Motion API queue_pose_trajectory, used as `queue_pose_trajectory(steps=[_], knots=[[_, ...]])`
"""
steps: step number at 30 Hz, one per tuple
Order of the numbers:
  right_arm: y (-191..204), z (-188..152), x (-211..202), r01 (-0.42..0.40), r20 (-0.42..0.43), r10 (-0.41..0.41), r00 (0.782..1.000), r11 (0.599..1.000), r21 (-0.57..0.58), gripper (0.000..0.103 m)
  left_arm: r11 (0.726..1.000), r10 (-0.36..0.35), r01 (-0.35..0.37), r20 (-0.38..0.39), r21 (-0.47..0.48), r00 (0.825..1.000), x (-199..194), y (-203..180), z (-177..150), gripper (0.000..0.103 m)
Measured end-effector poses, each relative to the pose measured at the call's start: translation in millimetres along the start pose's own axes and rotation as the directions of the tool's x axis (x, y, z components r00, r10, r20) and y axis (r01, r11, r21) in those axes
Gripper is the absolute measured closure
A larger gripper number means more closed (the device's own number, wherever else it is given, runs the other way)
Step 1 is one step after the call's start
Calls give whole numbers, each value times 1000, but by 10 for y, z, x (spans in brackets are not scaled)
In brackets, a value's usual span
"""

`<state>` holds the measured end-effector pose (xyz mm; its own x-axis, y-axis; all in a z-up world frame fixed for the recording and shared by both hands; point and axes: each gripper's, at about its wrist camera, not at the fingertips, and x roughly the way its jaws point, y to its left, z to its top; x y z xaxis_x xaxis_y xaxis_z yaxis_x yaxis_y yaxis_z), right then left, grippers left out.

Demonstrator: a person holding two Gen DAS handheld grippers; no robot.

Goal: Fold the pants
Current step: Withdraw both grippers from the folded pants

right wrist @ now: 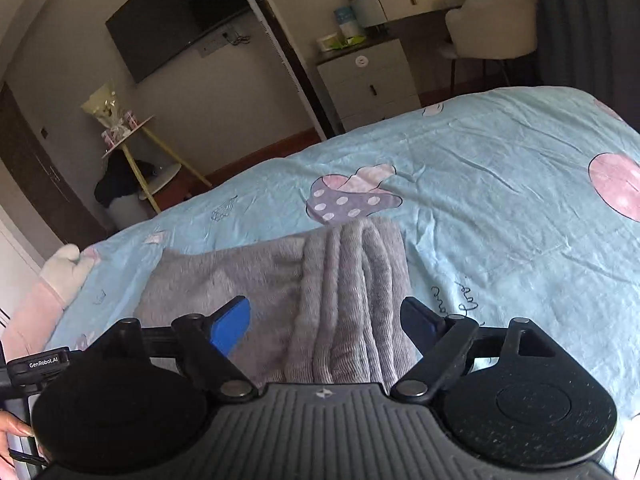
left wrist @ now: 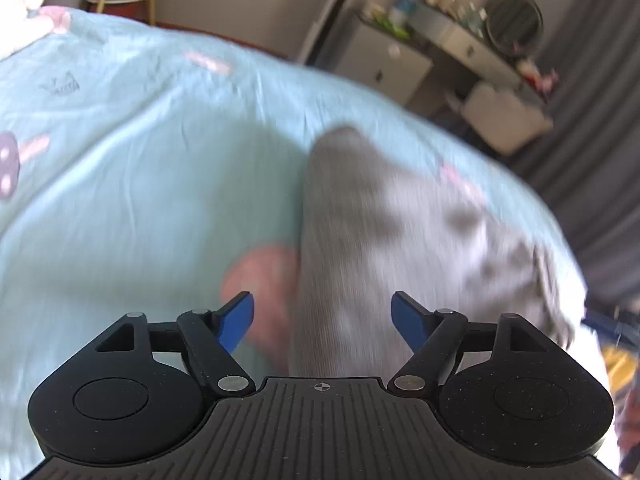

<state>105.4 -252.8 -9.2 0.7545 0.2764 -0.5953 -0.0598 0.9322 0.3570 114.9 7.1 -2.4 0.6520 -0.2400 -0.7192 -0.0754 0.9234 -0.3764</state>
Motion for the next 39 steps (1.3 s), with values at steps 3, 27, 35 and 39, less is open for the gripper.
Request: queue_pose_trajectory(steps=[3, 27, 35, 39], knots=[[147, -192, 9, 38, 9, -38, 999, 997, -65, 20, 994, 69, -69, 5, 80, 998, -54, -50, -326, 20], [314, -981, -330, 263, -117, -287, 951, 947, -187, 5, 926, 273, -275, 45, 259, 961, -219, -440, -939, 3], [910, -1308, -579, 244, 3, -261, 965, 898, -366, 5, 927, 248, -259, 77, 270, 966, -489, -655, -1213, 3], [974, -1336, -600, 261, 69, -254, 965, 890, -373, 5, 929, 256, -274, 102, 249, 961, -566, -651, -1194, 3]])
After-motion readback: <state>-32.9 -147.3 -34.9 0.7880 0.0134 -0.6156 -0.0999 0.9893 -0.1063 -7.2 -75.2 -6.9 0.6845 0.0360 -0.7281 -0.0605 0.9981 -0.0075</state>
